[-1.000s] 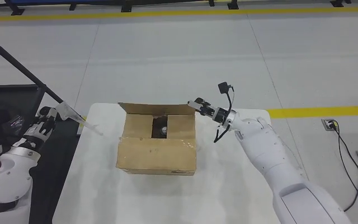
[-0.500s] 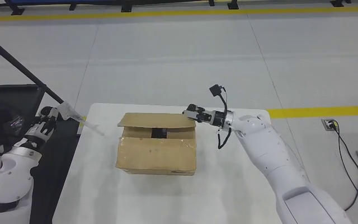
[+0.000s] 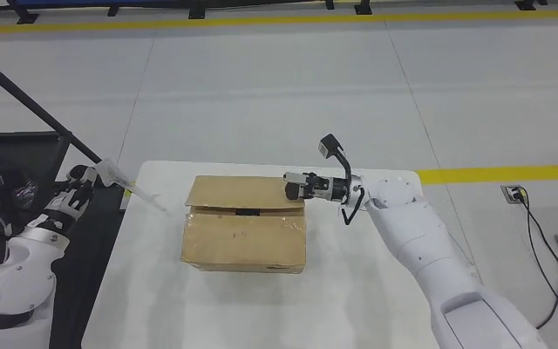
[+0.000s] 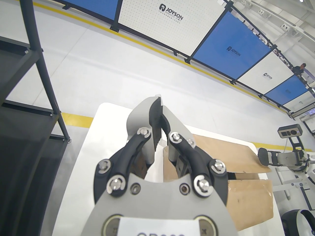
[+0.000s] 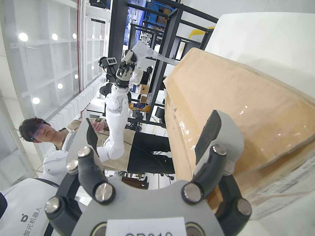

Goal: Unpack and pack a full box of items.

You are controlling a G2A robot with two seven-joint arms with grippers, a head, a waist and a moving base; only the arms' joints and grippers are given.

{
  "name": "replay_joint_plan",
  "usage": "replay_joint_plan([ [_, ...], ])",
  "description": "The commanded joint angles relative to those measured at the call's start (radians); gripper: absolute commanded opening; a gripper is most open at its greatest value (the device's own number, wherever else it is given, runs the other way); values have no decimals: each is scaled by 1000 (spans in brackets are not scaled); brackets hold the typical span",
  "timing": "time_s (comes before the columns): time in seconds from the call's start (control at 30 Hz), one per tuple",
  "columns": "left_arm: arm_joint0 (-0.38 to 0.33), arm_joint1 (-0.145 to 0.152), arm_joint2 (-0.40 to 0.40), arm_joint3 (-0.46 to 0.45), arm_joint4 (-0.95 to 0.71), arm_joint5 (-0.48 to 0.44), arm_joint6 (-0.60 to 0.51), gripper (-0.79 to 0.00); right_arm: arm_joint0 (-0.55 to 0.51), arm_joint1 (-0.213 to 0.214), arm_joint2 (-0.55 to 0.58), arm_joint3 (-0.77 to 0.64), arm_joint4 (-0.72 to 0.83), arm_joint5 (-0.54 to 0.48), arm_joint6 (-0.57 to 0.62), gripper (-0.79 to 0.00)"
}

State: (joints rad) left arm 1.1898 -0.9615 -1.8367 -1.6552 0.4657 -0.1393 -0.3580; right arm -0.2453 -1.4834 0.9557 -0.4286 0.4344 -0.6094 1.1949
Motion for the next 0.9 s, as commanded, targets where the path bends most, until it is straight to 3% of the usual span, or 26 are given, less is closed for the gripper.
replay_joint_plan([
  [0.0, -2, 0, 5, 3, 1, -3, -2, -785, -7, -3, -2, 0, 4, 0, 1, 0],
  [0.23, -17, 1, 22, 9, 6, -17, -14, -785, -48, -8, 1, -33, 32, -6, 9, 0],
  [0.87, -48, 4, 52, 31, 15, -54, -41, -785, -152, 27, 36, -183, 21, 20, -15, 0],
])
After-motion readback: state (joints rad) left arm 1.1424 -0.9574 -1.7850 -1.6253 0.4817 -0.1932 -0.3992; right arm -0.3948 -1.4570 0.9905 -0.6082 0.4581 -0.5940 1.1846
